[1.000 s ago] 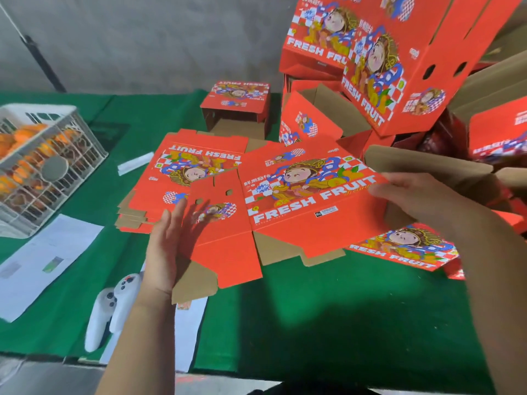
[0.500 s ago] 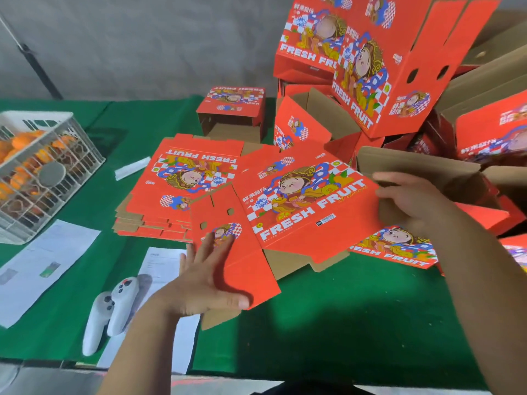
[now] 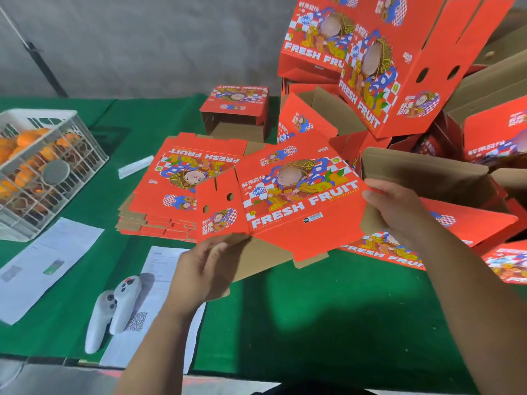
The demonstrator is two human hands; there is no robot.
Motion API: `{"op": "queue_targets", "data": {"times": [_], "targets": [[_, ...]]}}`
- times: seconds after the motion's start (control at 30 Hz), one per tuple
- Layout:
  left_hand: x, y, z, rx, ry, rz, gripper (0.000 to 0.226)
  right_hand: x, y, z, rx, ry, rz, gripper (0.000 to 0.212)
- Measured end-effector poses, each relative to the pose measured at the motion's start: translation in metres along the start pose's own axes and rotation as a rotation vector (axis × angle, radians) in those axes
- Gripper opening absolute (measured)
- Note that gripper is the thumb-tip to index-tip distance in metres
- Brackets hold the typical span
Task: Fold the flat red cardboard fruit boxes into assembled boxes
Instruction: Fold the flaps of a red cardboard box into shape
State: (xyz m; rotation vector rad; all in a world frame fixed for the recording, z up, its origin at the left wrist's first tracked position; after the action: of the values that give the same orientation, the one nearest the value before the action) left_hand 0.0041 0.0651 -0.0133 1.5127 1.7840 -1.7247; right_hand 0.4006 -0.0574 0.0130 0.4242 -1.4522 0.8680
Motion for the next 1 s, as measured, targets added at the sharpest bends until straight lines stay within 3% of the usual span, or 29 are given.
{"op": "queue_targets", "data": {"times": [0.07, 0.2, 0.3, 0.43, 0.53, 0.6, 0.67, 0.77, 0.83, 1.0], "targets": [[0.001, -0.012, -0.005, -0.153, -0.062, 0.046, 0.045, -0.005, 0.001, 0.002, 0.009, 0.063, -0.129, 0.042], [0.007, -0.044, -0.015, -0.467, -0.169, 0.253, 0.02, -0.009, 0.002, 0.013, 0.064, 0.038, -0.213, 0.047], [0.002, -0.051, -0.033, -0.483, -0.238, 0.47, 0.025, 0.003, -0.002, 0.02, 0.01, -0.097, -0.182, 0.039], [-0.017, -0.052, -0.05, -0.438, -0.234, 0.583, 0.023, 0.039, -0.026, 0.031, -0.318, -0.309, -0.298, 0.01], [-0.03, -0.051, -0.054, -0.481, -0.197, 0.619, 0.02, 0.067, -0.033, 0.037, -0.436, -0.358, -0.314, 0.015], [-0.037, -0.051, -0.055, -0.53, -0.207, 0.684, 0.043, 0.086, -0.04, 0.038, -0.436, -0.413, -0.313, 0.017], [-0.036, -0.053, -0.056, -0.547, -0.23, 0.761, 0.069, 0.106, -0.049, 0.039, -0.429, -0.491, -0.202, 0.023], [-0.051, -0.051, -0.067, -0.345, -0.102, 0.537, 0.052, 0.127, -0.063, 0.037, -0.39, -0.529, 0.044, 0.032], [-0.058, -0.038, -0.069, -0.227, -0.063, 0.524, 0.039, 0.139, -0.069, 0.036, -0.35, -0.529, 0.181, 0.029], [-0.079, -0.04, -0.075, -0.404, -0.071, 0.873, 0.035, 0.168, -0.067, 0.041, -0.157, -0.564, 0.483, 0.025]]}}
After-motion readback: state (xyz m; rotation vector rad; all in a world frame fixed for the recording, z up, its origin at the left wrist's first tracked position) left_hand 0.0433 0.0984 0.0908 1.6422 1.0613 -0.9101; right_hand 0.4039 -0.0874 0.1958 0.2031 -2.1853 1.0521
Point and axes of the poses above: each hand's wrist, its own z-axis away from the middle knuckle, its own y-axis out of the palm, x = y × z, the point moved 8 cm from there along -z, towards the middle knuckle, and after that the axes turned 7 degrees about -z, right-handed, at the moved point
